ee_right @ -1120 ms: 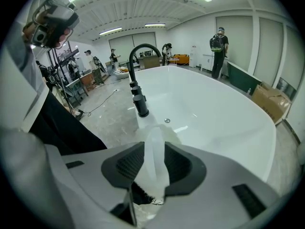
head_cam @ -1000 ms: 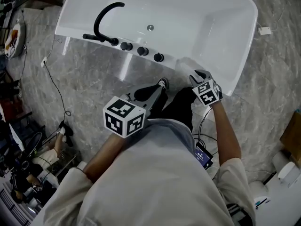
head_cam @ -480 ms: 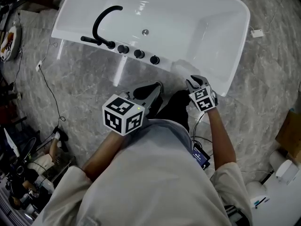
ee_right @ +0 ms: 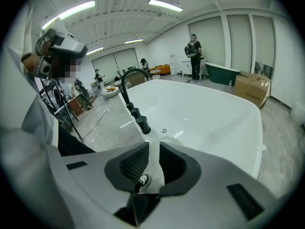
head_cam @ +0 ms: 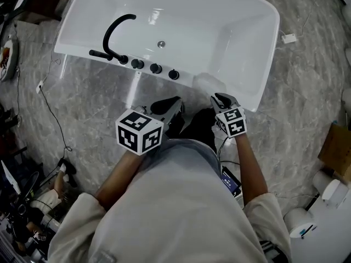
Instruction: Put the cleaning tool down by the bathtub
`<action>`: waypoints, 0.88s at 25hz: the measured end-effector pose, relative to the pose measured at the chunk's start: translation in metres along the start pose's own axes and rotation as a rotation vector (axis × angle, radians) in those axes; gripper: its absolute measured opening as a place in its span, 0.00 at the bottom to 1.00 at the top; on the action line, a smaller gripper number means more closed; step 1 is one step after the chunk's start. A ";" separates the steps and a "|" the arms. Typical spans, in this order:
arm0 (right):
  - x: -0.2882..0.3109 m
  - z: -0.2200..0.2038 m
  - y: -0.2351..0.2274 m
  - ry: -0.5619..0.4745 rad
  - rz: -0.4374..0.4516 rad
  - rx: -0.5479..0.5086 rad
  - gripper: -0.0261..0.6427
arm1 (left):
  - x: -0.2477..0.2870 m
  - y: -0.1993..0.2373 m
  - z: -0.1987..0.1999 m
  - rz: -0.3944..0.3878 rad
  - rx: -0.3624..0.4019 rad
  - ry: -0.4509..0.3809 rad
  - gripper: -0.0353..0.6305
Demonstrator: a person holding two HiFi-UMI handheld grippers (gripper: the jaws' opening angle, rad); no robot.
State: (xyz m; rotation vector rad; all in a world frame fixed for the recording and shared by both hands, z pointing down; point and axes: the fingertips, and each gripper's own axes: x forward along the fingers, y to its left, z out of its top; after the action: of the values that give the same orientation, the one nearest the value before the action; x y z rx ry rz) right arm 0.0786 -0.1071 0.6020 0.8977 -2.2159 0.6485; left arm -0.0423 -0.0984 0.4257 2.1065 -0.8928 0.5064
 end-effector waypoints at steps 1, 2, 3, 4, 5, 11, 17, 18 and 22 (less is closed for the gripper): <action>-0.003 0.003 0.001 -0.016 -0.002 0.018 0.14 | 0.000 0.000 0.001 -0.002 0.003 0.001 0.07; -0.006 0.006 0.003 -0.030 -0.003 0.030 0.13 | -0.001 0.000 0.001 -0.005 0.006 0.002 0.07; -0.009 0.009 0.004 -0.041 -0.004 0.039 0.12 | -0.001 0.000 0.002 -0.009 0.009 0.002 0.07; -0.012 0.012 0.006 -0.049 -0.006 0.046 0.12 | -0.001 0.000 0.002 -0.012 0.012 0.002 0.07; -0.015 0.015 0.007 -0.056 -0.009 0.053 0.12 | -0.001 0.000 0.002 -0.016 0.015 0.001 0.07; -0.034 0.032 0.010 -0.090 -0.049 0.111 0.11 | 0.002 -0.004 0.004 -0.046 0.037 0.003 0.07; -0.054 0.038 0.021 -0.101 -0.062 0.183 0.10 | 0.002 -0.003 0.011 -0.061 0.049 -0.018 0.07; -0.057 0.039 0.023 -0.099 -0.066 0.187 0.10 | 0.002 -0.002 0.012 -0.063 0.049 -0.021 0.07; -0.068 0.042 0.024 -0.113 -0.086 0.246 0.10 | 0.002 0.000 0.012 -0.078 0.054 -0.020 0.07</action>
State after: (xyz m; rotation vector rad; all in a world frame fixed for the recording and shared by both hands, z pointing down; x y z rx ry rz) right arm 0.0821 -0.0899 0.5201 1.1725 -2.2143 0.8612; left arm -0.0401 -0.1091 0.4193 2.1893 -0.8124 0.4748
